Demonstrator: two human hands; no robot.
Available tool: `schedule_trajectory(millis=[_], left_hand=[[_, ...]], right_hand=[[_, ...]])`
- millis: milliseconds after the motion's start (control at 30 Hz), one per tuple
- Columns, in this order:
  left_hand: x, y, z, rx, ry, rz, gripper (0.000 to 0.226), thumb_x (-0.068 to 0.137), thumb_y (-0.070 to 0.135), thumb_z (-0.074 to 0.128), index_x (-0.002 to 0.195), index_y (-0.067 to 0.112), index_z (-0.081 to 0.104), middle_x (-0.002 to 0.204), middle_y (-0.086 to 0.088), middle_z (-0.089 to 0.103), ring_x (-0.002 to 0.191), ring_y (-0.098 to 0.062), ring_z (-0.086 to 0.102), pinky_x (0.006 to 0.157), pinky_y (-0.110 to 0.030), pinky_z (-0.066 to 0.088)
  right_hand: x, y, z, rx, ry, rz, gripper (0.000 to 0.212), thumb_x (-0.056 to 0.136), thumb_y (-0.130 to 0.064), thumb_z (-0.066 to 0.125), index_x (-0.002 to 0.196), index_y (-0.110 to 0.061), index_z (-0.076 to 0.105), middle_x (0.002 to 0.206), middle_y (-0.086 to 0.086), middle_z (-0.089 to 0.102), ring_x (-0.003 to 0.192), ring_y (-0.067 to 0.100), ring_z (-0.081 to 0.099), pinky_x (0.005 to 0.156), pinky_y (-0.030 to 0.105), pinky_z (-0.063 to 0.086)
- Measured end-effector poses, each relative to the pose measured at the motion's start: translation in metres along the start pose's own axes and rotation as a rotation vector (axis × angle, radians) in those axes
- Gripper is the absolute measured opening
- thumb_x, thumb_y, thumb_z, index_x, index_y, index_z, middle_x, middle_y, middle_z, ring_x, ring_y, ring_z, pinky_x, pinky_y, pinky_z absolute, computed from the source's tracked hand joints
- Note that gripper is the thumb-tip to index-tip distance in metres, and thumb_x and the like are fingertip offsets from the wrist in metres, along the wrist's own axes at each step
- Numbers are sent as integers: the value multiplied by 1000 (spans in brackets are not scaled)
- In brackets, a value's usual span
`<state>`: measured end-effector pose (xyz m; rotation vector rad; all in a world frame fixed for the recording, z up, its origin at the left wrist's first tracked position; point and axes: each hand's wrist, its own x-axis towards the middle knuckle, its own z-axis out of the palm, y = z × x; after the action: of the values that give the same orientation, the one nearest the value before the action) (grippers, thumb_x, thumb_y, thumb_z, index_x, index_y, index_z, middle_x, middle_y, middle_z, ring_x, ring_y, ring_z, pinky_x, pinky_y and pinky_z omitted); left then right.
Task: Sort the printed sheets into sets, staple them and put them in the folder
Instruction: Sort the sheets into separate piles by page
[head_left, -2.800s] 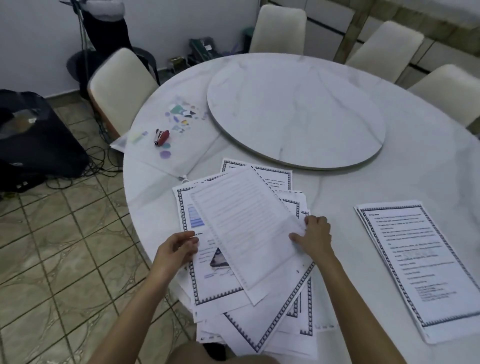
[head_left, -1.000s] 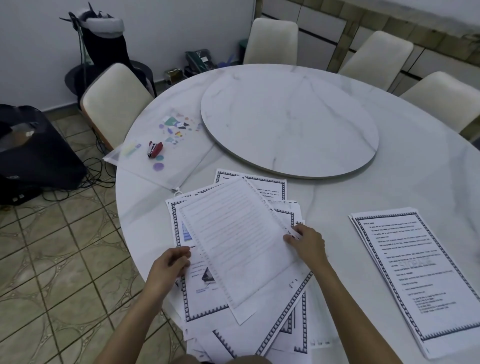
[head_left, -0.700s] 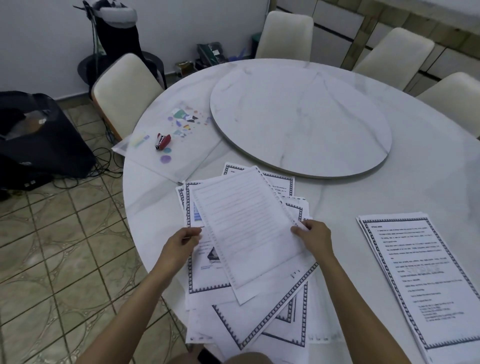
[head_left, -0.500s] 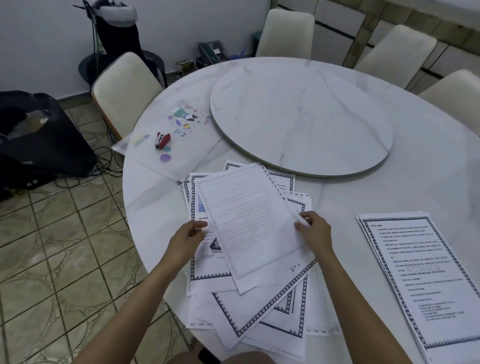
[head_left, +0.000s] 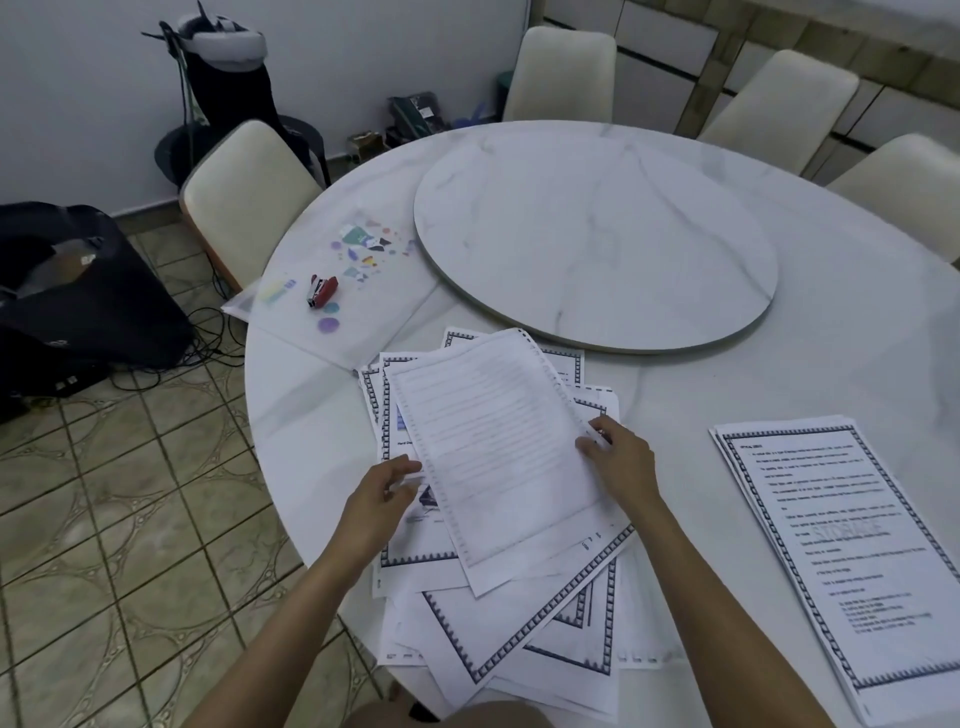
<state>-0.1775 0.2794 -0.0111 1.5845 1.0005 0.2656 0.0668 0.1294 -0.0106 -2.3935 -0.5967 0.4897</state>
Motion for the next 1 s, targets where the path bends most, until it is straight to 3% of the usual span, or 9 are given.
schedule_trajectory(millis=[67, 167, 267, 367, 433, 567, 667, 867, 1000], left_hand=[[-1, -1, 0, 5, 11, -1, 26, 96, 17, 48, 120, 21, 55, 135, 5, 49, 124, -14, 46, 91, -22, 34], [-2, -2, 2, 10, 31, 9, 24, 95, 14, 47, 117, 21, 55, 136, 4, 48, 124, -15, 46, 93, -23, 35], [-2, 0, 6, 35, 49, 29, 21, 94, 9, 47, 110, 22, 54, 138, 1, 46, 126, -17, 46, 95, -23, 35], [-2, 0, 8, 45, 55, 39, 22, 94, 8, 47, 109, 23, 52, 139, -1, 45, 126, -17, 46, 97, -23, 36], [-2, 0, 7, 45, 46, 40, 22, 94, 8, 47, 109, 24, 51, 140, -1, 45, 126, -16, 46, 99, -26, 37], [-3, 0, 6, 58, 31, 41, 26, 94, 9, 47, 116, 23, 52, 142, 1, 42, 128, -15, 45, 102, -28, 37], [-4, 0, 5, 68, 30, 35, 32, 94, 10, 47, 125, 18, 51, 143, 1, 41, 127, -15, 43, 103, -27, 35], [-6, 2, 5, 44, 16, 35, 30, 95, 8, 46, 122, 19, 50, 144, -1, 41, 125, -15, 45, 96, -21, 35], [-7, 4, 4, 18, 10, 41, 26, 94, 7, 47, 113, 24, 49, 142, -1, 42, 120, -10, 48, 95, -20, 34]], right_hand=[[1, 3, 2, 94, 24, 14, 9, 83, -18, 59, 76, -13, 57, 74, 4, 58, 73, 24, 52, 67, 31, 37], [0, 7, 3, 171, 61, 22, 15, 83, -15, 59, 74, -3, 59, 72, 11, 57, 69, 22, 48, 61, 28, 35], [-3, 8, 2, 211, 137, 0, 17, 87, -13, 59, 77, 0, 65, 72, 9, 62, 71, 19, 51, 56, 13, 35], [-7, 8, 1, 277, 184, 20, 17, 87, -10, 59, 97, 0, 70, 84, 5, 65, 79, 15, 54, 66, 12, 34], [-9, 9, 1, 315, 159, 18, 21, 89, -13, 58, 105, -7, 68, 83, 4, 63, 72, 12, 52, 67, 17, 37], [-11, 9, -1, 316, 80, -59, 17, 89, -21, 58, 104, -23, 66, 67, -7, 54, 58, 5, 46, 55, 12, 36], [-9, 7, -1, 242, 68, -136, 22, 88, -24, 58, 109, -30, 66, 82, -5, 64, 67, 7, 52, 62, 18, 40], [-4, 0, 5, 152, 158, -285, 19, 87, -16, 62, 104, -15, 70, 95, -6, 65, 70, -7, 57, 74, 11, 42], [-1, -2, 7, 282, 213, -211, 12, 87, -12, 60, 95, -13, 70, 82, -15, 63, 72, -4, 58, 65, 5, 42]])
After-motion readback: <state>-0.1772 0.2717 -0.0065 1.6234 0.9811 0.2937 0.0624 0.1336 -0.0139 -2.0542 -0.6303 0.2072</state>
